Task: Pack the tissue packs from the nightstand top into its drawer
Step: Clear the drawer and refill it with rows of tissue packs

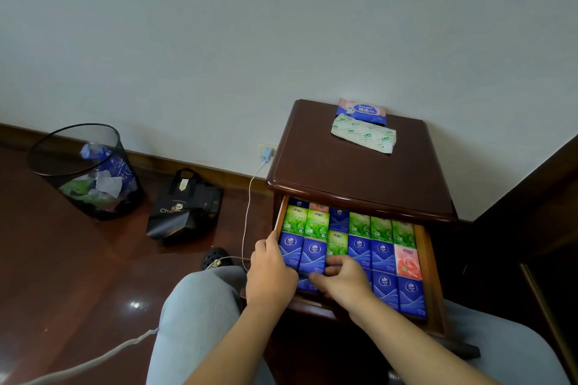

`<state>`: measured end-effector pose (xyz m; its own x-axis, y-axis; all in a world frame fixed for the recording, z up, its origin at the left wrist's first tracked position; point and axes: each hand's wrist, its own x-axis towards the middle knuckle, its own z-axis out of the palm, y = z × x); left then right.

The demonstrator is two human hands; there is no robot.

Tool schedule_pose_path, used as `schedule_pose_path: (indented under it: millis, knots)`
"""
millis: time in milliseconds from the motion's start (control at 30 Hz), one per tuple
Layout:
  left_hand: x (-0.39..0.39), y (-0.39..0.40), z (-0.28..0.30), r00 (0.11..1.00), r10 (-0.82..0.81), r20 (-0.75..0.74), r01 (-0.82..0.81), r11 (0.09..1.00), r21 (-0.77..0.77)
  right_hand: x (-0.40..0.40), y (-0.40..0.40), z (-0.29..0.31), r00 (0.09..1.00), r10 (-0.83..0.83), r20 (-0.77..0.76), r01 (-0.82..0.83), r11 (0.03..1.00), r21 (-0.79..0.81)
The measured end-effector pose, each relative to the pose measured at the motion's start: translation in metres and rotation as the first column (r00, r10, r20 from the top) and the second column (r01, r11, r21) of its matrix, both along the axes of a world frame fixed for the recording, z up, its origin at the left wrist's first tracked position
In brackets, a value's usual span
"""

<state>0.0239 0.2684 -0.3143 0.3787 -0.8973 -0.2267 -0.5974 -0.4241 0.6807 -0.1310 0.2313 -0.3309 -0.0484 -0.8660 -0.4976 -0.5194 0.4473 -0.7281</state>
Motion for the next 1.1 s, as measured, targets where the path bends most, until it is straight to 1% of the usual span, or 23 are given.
schedule_pose_path:
  millis: [67, 100, 167, 233, 367, 600, 667, 800, 933, 1100]
  knots:
    - [-0.001, 0.0, 0.001, 1.0, 0.009, -0.008, -0.009, 1.0, -0.004, -0.003, 0.002, 0.003, 0.974, 0.152, -0.169, -0.164, 0.985, -0.058]
    - [-0.001, 0.0, 0.001, 1.0, 0.013, -0.011, -0.013, 1.0, -0.006, -0.003, 0.002, 0.005, 0.953, 0.197, -0.231, -0.219, 0.973, -0.076]
    - [-0.001, 0.0, 0.001, 1.0, 0.016, -0.011, -0.016, 1.0, -0.007, 0.001, 0.0, 0.008, 0.922, 0.231, -0.311, -0.276, 0.955, -0.109]
    - [-0.001, 0.0, 0.001, 1.0, 0.016, -0.011, -0.016, 1.0, -0.005, 0.005, -0.002, 0.008, 0.904, 0.231, -0.36, -0.295, 0.946, -0.133]
    - [-0.002, -0.001, 0.001, 0.999, 0.03, -0.011, -0.03, 1.0, 0.002, 0.01, -0.008, 0.004, 0.891, 0.205, -0.406, -0.297, 0.938, -0.177]
    - [-0.006, -0.011, -0.001, 1.0, 0.029, 0.001, -0.029, 0.998, 0.048, 0.008, -0.024, -0.005, 0.895, 0.129, -0.427, -0.288, 0.898, -0.332]
    - [-0.007, -0.017, -0.003, 0.999, 0.027, -0.021, -0.026, 0.999, 0.047, 0.008, -0.029, -0.007, 0.888, 0.123, -0.443, -0.304, 0.88, -0.365]
    - [-0.004, -0.023, -0.007, 0.997, 0.043, -0.069, -0.04, 0.998, 0.042, 0.009, -0.033, -0.01, 0.868, 0.156, -0.472, -0.348, 0.868, -0.353]
    - [-0.003, -0.022, -0.006, 0.996, 0.036, -0.082, -0.032, 0.998, 0.045, 0.011, -0.03, -0.012, 0.853, 0.165, -0.495, -0.366, 0.866, -0.341]
    - [-0.004, -0.02, 0.001, 0.995, 0.048, -0.082, -0.044, 0.998, 0.05, 0.012, -0.028, -0.014, 0.828, 0.221, -0.516, -0.399, 0.878, -0.265]
